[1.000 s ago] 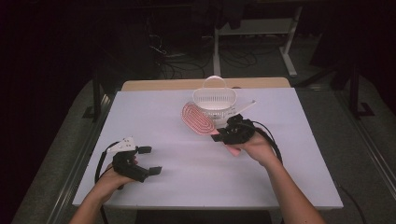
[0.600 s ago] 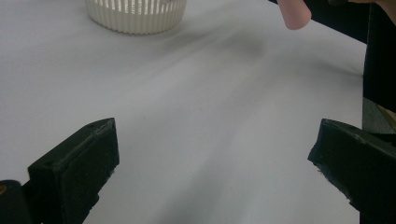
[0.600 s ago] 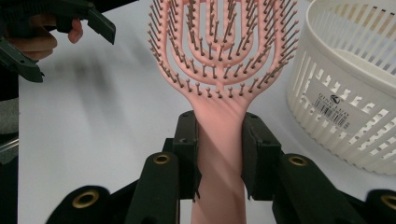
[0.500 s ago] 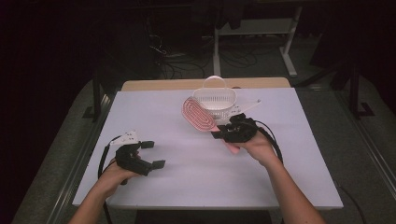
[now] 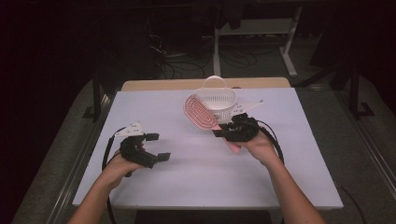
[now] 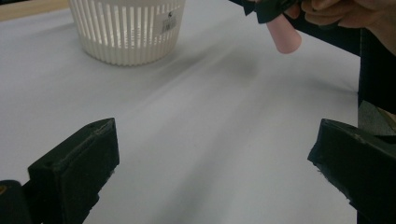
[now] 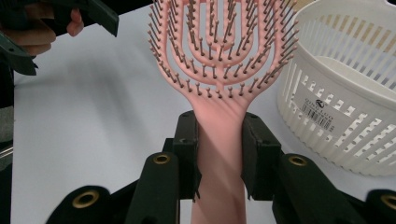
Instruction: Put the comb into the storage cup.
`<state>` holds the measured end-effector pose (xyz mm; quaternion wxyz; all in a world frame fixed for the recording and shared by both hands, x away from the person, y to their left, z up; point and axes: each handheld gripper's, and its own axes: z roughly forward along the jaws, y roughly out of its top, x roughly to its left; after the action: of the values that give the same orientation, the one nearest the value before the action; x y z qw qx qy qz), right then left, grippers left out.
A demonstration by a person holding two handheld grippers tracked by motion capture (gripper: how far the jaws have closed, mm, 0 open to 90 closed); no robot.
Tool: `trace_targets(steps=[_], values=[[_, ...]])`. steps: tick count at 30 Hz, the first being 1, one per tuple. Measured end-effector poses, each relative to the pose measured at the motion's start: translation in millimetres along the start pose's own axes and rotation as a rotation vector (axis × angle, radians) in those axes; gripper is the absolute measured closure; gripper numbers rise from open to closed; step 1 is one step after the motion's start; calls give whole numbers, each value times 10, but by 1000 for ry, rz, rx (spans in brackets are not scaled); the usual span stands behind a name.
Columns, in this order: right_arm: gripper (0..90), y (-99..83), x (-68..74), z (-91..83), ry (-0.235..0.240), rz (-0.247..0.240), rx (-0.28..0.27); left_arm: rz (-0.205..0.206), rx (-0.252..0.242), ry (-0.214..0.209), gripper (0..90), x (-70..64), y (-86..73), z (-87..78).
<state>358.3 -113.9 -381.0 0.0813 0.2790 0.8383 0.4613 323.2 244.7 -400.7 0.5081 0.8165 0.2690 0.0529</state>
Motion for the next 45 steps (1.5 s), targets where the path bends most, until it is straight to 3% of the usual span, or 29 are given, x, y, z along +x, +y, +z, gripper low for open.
trace_targets(steps=[25,34,45], values=[[689,-19,-40,-54,-32,-17,-32,24,-47,-31,4,36,491,266],[689,-21,-38,-58,-34,-18,-40,21,-61,-39,4,47,581,346],[689,-49,4,19,-30,-35,-45,16,-72,-31,4,36,582,366]])
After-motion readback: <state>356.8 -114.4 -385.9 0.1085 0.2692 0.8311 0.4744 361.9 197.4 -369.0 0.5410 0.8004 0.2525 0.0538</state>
